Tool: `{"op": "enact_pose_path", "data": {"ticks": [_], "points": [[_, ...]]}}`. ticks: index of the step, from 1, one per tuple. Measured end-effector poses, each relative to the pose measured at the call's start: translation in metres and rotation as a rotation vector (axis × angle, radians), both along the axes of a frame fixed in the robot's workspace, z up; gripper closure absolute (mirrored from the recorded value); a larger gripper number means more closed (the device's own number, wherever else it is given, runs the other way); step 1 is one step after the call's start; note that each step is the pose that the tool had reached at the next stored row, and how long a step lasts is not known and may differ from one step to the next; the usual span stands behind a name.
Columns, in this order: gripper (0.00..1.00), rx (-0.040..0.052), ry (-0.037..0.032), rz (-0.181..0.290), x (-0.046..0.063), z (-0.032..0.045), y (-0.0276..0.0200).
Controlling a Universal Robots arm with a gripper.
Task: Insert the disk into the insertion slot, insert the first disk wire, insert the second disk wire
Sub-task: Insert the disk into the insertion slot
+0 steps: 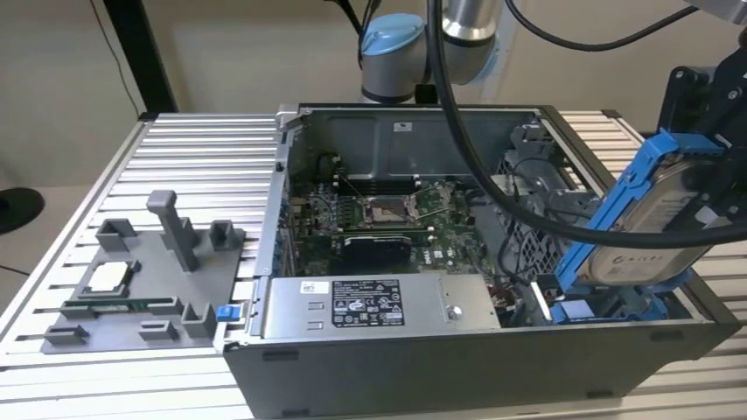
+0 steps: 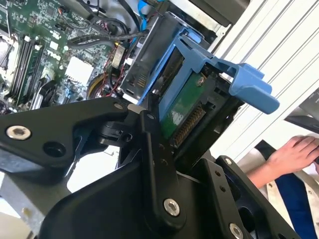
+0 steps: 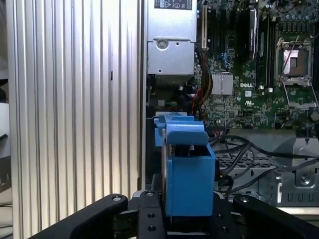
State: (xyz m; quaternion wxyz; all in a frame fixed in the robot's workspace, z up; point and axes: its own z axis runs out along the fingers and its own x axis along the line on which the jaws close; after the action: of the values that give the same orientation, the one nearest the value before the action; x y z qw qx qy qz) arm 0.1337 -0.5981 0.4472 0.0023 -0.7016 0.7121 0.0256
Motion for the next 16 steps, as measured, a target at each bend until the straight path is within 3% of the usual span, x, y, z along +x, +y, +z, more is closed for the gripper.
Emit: {"op": "enact_pose_path", "data": {"ticks": [11,16], "points": [[1.00,0.0143,0.0000,0.000,0.002,-0.0099,0.0002],[1.00,0.0155,0.0000,0.000,0.002,-0.0115,0.0003]]}}
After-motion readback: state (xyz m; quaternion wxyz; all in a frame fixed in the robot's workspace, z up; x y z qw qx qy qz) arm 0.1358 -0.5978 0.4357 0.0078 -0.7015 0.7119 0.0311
